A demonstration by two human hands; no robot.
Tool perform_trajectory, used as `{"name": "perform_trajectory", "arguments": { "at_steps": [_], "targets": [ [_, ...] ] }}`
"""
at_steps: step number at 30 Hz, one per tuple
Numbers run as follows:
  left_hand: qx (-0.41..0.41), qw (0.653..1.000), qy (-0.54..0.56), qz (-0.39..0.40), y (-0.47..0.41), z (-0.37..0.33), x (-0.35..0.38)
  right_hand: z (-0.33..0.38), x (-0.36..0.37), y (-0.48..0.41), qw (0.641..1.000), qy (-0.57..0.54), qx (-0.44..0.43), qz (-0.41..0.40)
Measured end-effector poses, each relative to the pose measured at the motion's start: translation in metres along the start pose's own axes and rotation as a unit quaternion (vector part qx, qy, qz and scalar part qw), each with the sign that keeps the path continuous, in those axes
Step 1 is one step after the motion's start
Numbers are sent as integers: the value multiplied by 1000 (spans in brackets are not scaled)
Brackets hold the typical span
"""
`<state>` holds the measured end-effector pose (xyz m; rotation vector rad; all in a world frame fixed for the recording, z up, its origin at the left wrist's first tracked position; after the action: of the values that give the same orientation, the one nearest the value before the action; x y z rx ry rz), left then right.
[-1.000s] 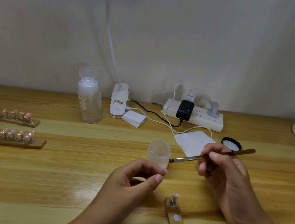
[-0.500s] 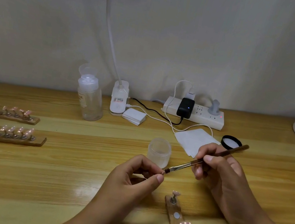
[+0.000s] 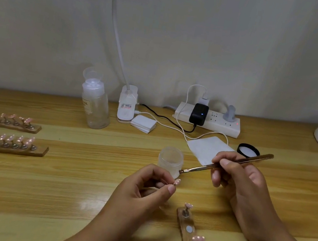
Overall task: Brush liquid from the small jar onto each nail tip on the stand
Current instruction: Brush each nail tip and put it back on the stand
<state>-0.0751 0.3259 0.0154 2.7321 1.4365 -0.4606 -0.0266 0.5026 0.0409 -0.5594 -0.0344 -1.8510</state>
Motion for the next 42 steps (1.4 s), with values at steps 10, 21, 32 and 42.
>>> {"name": "perform_trajectory", "arguments": {
  "at_steps": [10, 21, 32, 42],
  "targets": [
    [5, 999, -38, 14, 3, -5, 3, -6, 5, 1, 997, -57, 46, 0],
    [-5, 999, -46, 15, 3, -4, 3, -8, 12, 3, 999, -3, 51, 6],
    [-1, 998, -63, 15, 4, -4, 2, -8, 1, 2, 998, -27, 55, -24],
    [-10, 999, -49, 20, 4, -3, 4, -11, 7, 0, 999, 16, 49, -17]
  ]
}}
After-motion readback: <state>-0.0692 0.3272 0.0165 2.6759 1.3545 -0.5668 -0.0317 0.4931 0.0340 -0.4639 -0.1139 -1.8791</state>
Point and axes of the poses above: each hand's wrist, its own y-axis away from the middle knuckle, its own x-axis out of the palm, z = x × y, the point moved 10 cm from there along -y, towards the middle knuckle, and after that the axes turned 15 degrees about -y, right-handed, at the moved point
